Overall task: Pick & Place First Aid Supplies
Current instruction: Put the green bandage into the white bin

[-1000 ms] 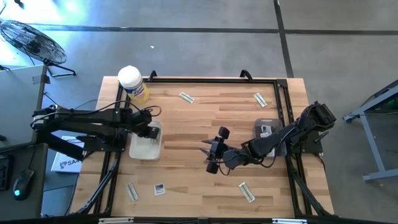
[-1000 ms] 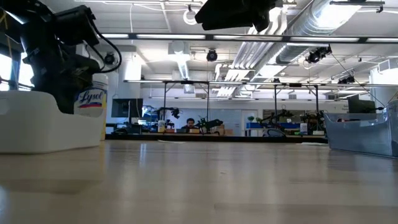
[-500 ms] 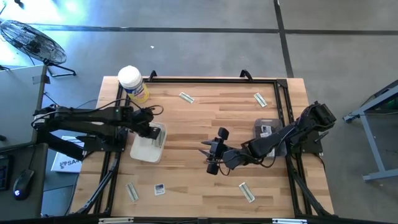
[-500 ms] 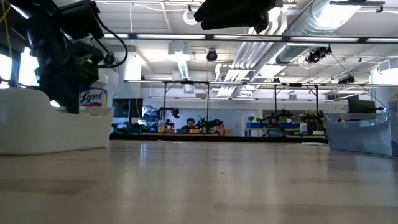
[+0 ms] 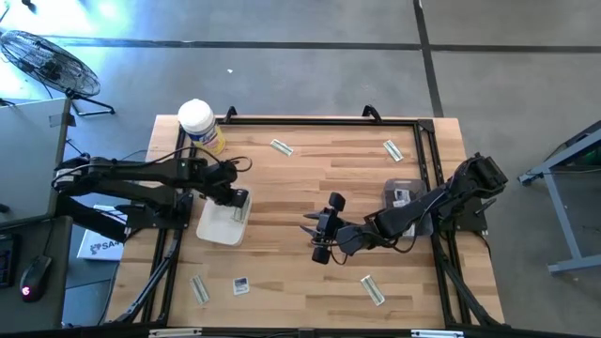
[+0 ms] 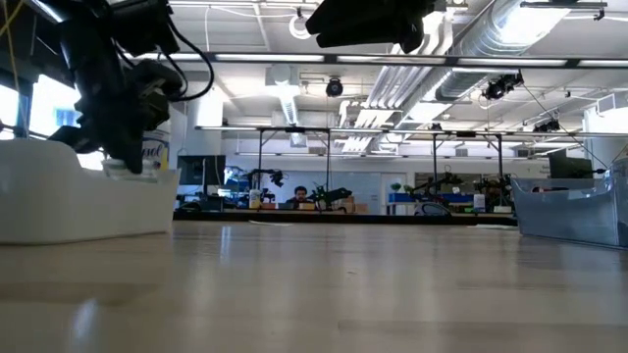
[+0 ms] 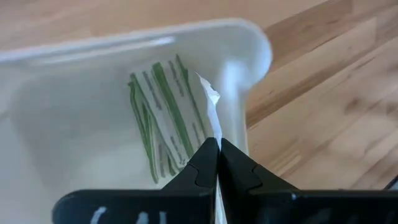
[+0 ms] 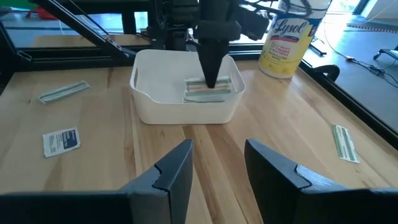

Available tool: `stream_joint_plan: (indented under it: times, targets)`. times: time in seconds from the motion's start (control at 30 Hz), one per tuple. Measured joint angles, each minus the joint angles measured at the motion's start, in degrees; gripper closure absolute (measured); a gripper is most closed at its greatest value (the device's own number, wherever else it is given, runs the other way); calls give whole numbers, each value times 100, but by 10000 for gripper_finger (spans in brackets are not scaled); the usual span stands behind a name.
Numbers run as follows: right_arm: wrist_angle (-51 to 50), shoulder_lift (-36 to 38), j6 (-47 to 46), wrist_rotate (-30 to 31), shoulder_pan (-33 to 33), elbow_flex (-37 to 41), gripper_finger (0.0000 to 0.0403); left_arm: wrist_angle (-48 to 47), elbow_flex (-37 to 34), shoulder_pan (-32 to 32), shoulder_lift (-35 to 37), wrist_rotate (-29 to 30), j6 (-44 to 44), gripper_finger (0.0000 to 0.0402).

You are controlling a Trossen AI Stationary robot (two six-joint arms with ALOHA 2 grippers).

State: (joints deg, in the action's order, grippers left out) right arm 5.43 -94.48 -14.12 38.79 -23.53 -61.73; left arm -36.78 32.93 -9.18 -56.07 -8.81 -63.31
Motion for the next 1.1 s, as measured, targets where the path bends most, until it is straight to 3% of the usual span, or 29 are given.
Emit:
stream_joint_plan:
  times: [0.43, 1.1]
  targets:
    - [-2, 1, -82, -4, 0, 0, 263, 382, 2, 919, -213, 406, -634, 401]
    - [-2, 1, -90, -179, 0, -2, 263, 874, 4, 958, -918, 638, -396, 398]
